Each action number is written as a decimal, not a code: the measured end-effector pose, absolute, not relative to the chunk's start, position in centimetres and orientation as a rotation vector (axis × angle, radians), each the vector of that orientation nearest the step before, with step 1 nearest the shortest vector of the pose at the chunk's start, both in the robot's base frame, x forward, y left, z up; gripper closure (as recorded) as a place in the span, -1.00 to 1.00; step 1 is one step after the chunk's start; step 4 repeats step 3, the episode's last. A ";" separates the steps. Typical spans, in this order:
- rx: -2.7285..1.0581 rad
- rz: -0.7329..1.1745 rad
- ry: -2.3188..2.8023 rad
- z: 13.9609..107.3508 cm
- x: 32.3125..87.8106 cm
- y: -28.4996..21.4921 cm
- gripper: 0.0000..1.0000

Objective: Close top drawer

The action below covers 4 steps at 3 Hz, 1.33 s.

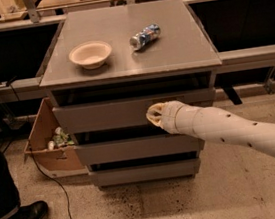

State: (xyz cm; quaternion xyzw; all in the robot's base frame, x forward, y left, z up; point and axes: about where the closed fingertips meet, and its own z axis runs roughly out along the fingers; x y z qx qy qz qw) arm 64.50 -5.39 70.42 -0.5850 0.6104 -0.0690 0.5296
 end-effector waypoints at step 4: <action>-1.361 -0.401 1.500 81.9 55.5 -12.4 0.63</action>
Offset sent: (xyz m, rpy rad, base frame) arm -0.1232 -0.0974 0.1722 -0.1693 -0.1425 -0.1952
